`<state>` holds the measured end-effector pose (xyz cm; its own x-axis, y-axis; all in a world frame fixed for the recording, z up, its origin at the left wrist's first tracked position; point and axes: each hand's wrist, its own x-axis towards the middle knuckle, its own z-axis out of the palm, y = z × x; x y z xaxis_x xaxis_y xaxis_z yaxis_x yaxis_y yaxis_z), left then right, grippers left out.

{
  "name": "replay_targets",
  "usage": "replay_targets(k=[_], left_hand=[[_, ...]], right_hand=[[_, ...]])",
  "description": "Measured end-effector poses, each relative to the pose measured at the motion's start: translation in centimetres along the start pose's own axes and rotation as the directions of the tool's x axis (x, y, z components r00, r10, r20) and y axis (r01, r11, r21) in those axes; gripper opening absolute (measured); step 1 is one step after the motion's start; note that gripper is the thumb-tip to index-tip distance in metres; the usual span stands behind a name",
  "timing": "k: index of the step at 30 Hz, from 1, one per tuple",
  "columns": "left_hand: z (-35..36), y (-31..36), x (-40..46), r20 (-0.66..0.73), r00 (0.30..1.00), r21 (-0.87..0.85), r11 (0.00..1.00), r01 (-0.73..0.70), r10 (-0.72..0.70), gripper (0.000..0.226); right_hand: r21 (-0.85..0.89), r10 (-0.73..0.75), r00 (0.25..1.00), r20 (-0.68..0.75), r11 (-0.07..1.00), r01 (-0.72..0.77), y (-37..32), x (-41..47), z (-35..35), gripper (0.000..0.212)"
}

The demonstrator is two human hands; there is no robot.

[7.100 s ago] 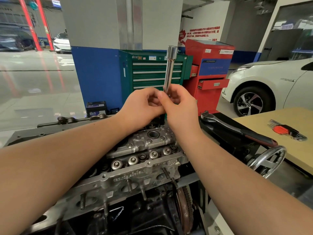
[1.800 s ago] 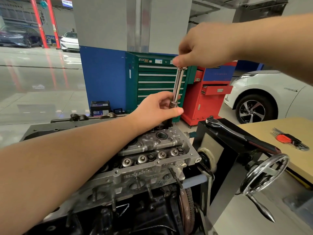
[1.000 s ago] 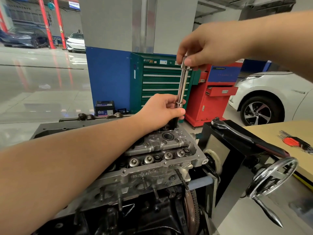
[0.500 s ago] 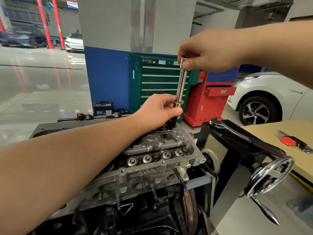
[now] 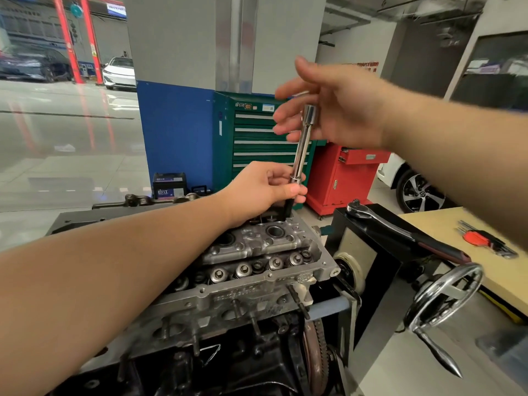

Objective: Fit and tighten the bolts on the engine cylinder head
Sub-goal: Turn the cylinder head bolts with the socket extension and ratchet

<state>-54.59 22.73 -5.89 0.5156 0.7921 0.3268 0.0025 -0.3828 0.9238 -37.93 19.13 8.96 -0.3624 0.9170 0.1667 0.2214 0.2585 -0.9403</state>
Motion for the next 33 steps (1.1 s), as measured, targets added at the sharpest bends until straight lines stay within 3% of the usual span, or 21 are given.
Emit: replay_targets(k=[3,6,8,9,10,11,13,14,15,17,19,21,23,24,26,28,29,30,33], left_hand=[[0.3,0.2,-0.3,0.02,0.999,-0.073,0.996,0.045,-0.044,0.028],[0.5,0.3,-0.2,-0.086,0.995,0.08,0.996,0.051,-0.044,0.04],[0.4,0.3,-0.2,-0.188,0.982,0.254,0.967,0.023,0.026,0.044],[0.3,0.3,-0.2,-0.212,0.976,0.304,0.953,0.009,0.058,0.043],[0.3,0.3,-0.2,-0.218,0.973,0.327,0.945,-0.005,0.08,0.04],[0.2,0.2,-0.1,-0.215,0.972,0.337,0.941,-0.015,0.092,0.036],[0.2,0.0,0.0,-0.21,0.973,0.347,0.938,-0.018,0.096,0.027],[0.2,-0.1,0.1,-0.207,0.975,0.335,0.942,-0.008,0.081,0.024],[0.0,-0.2,0.2,-0.2,0.978,0.309,0.951,0.003,0.062,0.024],[-0.1,-0.2,0.1,-0.146,0.989,0.247,0.969,-0.003,0.04,0.022],[-0.3,-0.3,0.0,-0.075,0.997,0.167,0.986,-0.015,0.028,0.02],[-0.2,-0.3,-0.1,-0.039,0.999,0.057,0.998,0.01,-0.008,0.02],[0.1,-0.1,-0.1,-0.045,0.998,0.026,0.999,0.04,-0.039,0.025],[0.2,0.0,-0.1,-0.059,0.998,0.079,0.996,0.042,-0.038,0.03],[0.3,0.1,-0.2,-0.092,0.996,0.224,0.974,0.011,0.01,0.036],[0.3,0.1,-0.2,-0.148,0.985,0.356,0.934,-0.032,0.09,0.028],[0.2,0.1,-0.2,-0.173,0.977,0.405,0.913,-0.045,0.124,0.023],[0.1,0.0,-0.1,-0.191,0.972,0.413,0.91,-0.046,0.136,0.021],[-0.1,-0.2,0.0,-0.201,0.976,0.302,0.953,-0.017,0.081,0.018]], right_hand=[[0.302,0.01,1.0,-0.007,0.953,-0.008,2.2,0.5,1.2,0.047],[0.415,0.059,0.99,-0.128,0.91,-0.001,3.7,1.9,2.5,0.053],[0.31,0.09,0.892,-0.443,0.949,0.058,3.8,3.0,4.6,0.045],[0.118,-0.014,0.789,-0.614,0.987,0.109,3.9,3.3,5.5,0.036],[-0.1,-0.153,0.697,-0.7,0.988,0.116,4.0,3.6,6.4,0.026],[-0.173,-0.201,0.667,-0.717,0.979,0.109,4.0,3.9,7.0,0.02],[-0.114,-0.14,0.652,-0.745,0.99,0.083,3.9,4.3,6.8,0.031],[0.009,-0.044,0.69,-0.723,0.997,0.073,3.9,4.5,6.2,0.039],[0.132,0.018,0.79,-0.613,0.988,0.081,4.0,4.6,5.3,0.042],[0.273,0.03,0.956,-0.29,0.961,0.052,4.2,3.8,3.5,0.04],[0.378,0.016,1.0,-0.008,0.926,-0.012,4.7,2.6,2.2,0.044],[0.431,0.02,0.997,0.073,0.901,-0.049,5.1,2.1,1.7,0.05],[0.45,0.06,0.995,-0.08,0.893,-0.018,5.0,2.4,2.4,0.048],[0.432,0.092,0.96,-0.265,0.901,0.033,5.0,2.7,3.3,0.045],[0.334,0.125,0.755,-0.644,0.934,0.13,5.1,3.4,5.5,0.043],[0.25,0.093,0.569,-0.817,0.947,0.204,5.0,3.9,7.4,0.047],[0.249,0.092,0.55,-0.83,0.943,0.219,4.9,4.1,7.9,0.049],[0.268,0.098,0.586,-0.804,0.94,0.21,4.8,4.3,8.1,0.053],[0.271,0.092,0.856,-0.508,0.961,0.058,4.6,4.0,6.1,0.05]])
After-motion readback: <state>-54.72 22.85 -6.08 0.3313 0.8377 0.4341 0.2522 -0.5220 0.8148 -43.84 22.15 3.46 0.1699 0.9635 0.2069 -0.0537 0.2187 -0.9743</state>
